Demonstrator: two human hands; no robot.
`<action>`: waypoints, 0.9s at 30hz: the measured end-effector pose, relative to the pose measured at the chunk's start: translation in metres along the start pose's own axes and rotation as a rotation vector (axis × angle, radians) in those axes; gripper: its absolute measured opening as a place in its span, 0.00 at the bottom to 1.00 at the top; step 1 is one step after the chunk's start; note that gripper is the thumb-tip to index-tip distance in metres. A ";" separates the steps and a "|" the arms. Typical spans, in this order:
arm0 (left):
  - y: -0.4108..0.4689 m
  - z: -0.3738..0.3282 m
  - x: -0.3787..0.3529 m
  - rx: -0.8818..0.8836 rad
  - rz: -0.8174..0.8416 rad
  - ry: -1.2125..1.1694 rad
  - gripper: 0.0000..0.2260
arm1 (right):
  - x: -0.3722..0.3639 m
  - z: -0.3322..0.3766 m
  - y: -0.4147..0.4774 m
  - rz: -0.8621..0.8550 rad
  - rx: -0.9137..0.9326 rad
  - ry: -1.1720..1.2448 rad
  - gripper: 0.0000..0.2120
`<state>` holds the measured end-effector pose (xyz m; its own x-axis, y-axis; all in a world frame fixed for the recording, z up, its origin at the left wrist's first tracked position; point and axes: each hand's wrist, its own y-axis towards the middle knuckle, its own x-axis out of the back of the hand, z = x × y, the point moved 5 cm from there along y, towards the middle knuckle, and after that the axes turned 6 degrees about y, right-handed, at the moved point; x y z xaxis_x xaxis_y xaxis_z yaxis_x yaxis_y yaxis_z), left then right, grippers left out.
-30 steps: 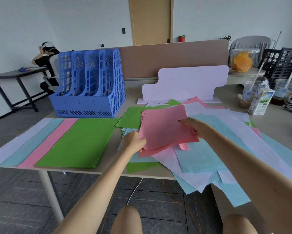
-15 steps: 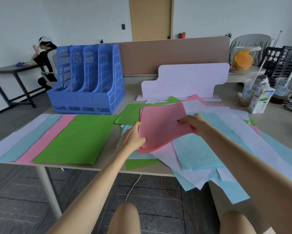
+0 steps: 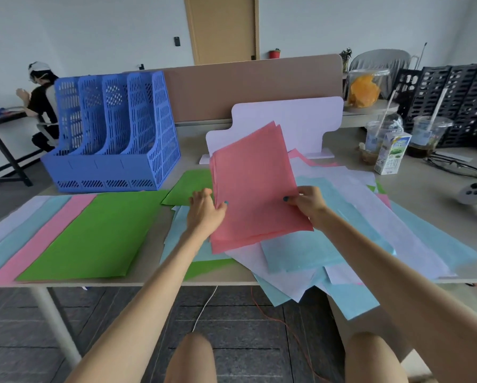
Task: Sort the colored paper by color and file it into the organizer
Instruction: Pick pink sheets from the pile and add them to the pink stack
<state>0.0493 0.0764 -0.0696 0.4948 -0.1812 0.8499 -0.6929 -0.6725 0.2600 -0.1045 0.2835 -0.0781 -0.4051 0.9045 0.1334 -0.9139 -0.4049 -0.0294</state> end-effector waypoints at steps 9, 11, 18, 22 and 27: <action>0.003 -0.033 -0.031 0.278 0.180 -0.945 0.10 | 0.056 -0.004 -0.021 0.114 0.008 0.276 0.10; -0.002 -0.049 -0.031 0.262 0.198 -1.033 0.09 | 0.066 -0.008 -0.020 0.168 -0.029 0.315 0.12; -0.021 -0.105 -0.059 0.259 0.512 -1.045 0.14 | 0.107 -0.012 -0.016 0.100 -0.052 0.304 0.09; -0.018 -0.117 -0.083 0.268 0.464 -0.771 0.12 | 0.126 -0.015 -0.012 0.037 -0.026 0.172 0.04; -0.018 -0.138 -0.091 0.105 0.316 -0.661 0.14 | 0.156 -0.023 0.002 -0.102 -0.001 -0.168 0.06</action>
<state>-0.0559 0.2042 -0.0879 0.5152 -0.7497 0.4153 -0.8175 -0.5754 -0.0246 -0.1700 0.4267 -0.0804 -0.2999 0.9057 0.2996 -0.9501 -0.3119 -0.0083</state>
